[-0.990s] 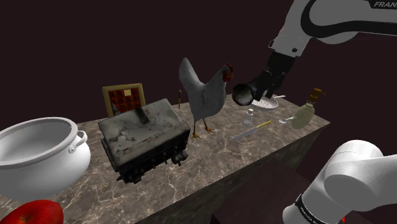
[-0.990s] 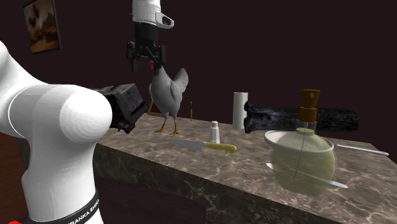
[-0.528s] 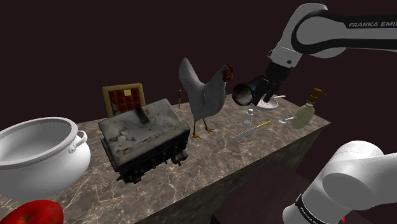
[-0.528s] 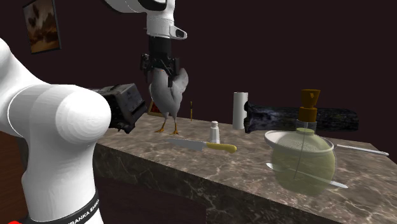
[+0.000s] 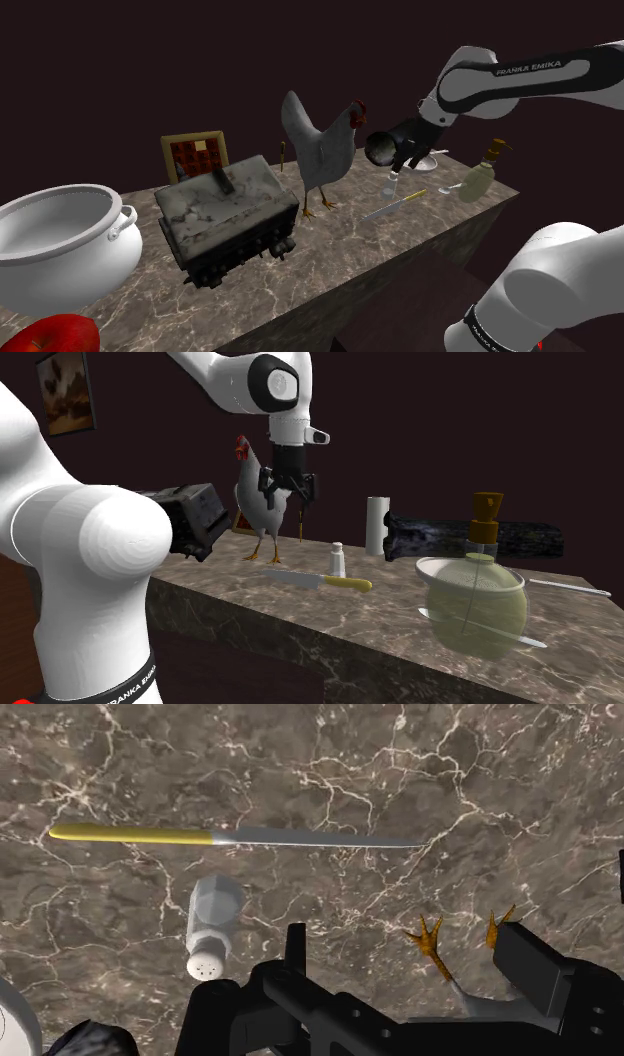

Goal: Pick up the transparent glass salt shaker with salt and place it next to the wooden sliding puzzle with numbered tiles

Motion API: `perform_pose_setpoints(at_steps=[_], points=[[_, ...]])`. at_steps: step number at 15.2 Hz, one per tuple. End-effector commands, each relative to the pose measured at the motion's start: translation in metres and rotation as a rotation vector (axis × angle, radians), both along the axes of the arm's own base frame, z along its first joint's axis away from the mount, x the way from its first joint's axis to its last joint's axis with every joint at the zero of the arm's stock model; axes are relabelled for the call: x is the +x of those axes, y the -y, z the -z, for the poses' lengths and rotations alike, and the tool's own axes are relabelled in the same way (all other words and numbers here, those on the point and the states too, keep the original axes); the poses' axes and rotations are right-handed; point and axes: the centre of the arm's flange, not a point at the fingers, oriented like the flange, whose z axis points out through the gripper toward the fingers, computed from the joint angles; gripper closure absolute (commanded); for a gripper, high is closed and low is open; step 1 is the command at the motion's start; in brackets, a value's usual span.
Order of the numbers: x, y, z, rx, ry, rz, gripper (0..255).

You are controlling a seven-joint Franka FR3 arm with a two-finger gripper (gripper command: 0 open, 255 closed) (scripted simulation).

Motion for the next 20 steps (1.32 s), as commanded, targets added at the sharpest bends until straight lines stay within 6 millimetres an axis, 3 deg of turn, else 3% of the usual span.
perform_pose_setpoints(at_steps=[1,11,20], points=[[0.005,0.018,0.016,-0.005,0.017,0.012,0],[0.038,0.110,0.093,-0.023,0.088,0.069,0],[0.048,0.106,0.132,-0.023,0.088,0.069,0]])
